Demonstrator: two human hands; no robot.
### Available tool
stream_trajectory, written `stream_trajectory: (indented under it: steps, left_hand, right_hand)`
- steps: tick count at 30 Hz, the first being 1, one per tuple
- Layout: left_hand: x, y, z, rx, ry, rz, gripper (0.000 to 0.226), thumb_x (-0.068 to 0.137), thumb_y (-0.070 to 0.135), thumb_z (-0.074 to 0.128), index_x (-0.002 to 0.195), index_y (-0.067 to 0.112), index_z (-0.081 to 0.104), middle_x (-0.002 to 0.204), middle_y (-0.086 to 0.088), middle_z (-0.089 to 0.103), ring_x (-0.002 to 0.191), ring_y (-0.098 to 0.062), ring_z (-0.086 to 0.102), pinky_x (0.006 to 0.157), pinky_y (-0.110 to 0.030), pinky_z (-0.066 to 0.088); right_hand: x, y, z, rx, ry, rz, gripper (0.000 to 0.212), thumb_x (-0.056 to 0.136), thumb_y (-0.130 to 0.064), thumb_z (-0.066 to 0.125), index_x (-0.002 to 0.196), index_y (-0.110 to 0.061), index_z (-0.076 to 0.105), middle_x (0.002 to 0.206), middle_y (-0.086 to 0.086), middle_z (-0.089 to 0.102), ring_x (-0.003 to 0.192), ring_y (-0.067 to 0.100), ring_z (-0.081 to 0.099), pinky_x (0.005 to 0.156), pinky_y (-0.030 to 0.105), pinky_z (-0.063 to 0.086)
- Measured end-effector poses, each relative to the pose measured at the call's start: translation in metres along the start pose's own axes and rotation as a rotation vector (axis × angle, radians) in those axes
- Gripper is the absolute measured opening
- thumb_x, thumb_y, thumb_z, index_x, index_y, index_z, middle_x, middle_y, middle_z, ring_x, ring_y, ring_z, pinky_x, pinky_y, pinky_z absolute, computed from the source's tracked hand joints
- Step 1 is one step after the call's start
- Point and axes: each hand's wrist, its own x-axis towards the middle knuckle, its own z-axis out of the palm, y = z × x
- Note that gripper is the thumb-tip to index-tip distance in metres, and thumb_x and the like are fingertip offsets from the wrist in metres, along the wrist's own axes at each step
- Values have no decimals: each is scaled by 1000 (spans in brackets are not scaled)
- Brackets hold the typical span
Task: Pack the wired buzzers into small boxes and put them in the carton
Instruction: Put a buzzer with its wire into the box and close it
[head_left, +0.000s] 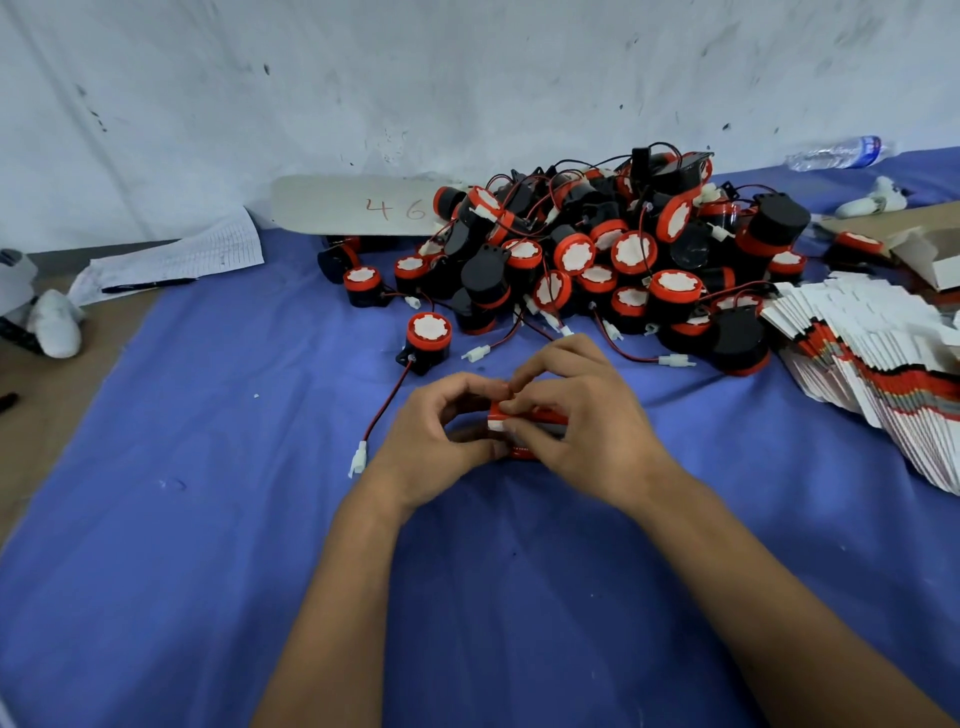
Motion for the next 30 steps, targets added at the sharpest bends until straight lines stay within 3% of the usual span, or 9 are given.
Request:
stream_trajectory:
  steps: [6,15,24,27,30]
  left_hand:
    - [2,3,6,75,78,22,54,75,-7,86,119,14,61,116,5,71,112,-8,68,89,-26,59]
    - [1,3,14,210,114,73,54,75,-1,88,120,15,62,114,11,69,106,4,65,81,-10,52]
    - [3,1,24,328,204,97,49,71,1,86,113,17,65,107,10,70,99,-4,68,84,-29,60]
    - [0,2,23,267,175,72,57,66,16,98,113,21,66,108,11,72,97,-4,71,82,-24,60]
    - [-2,4,18,212,134,90,48,73,15,95,113,19,68,108,9,74,101,-7,72,85,-24,59]
  right_hand:
    - [4,-2,7,38,42,-18,10,79,-18,88,81,-12,79,88,-3,68,93,22,53,77,30,48]
    - [-1,-5,9,17,31,20,9,79,-12,86,84,-12,78,87,-3,66,90,20,51,73,31,48]
    - [-6,-11,9,117,15,64,5,84,-4,80,88,-5,78,93,5,66,91,23,59,80,39,52]
    - [-10,4,-9,247,-142,64,22,90,4,71,106,-8,80,110,5,65,103,18,63,88,28,53]
    - [-8,9,-16,259,-182,87,30,89,9,69,107,-13,81,110,0,67,100,7,63,80,16,48]
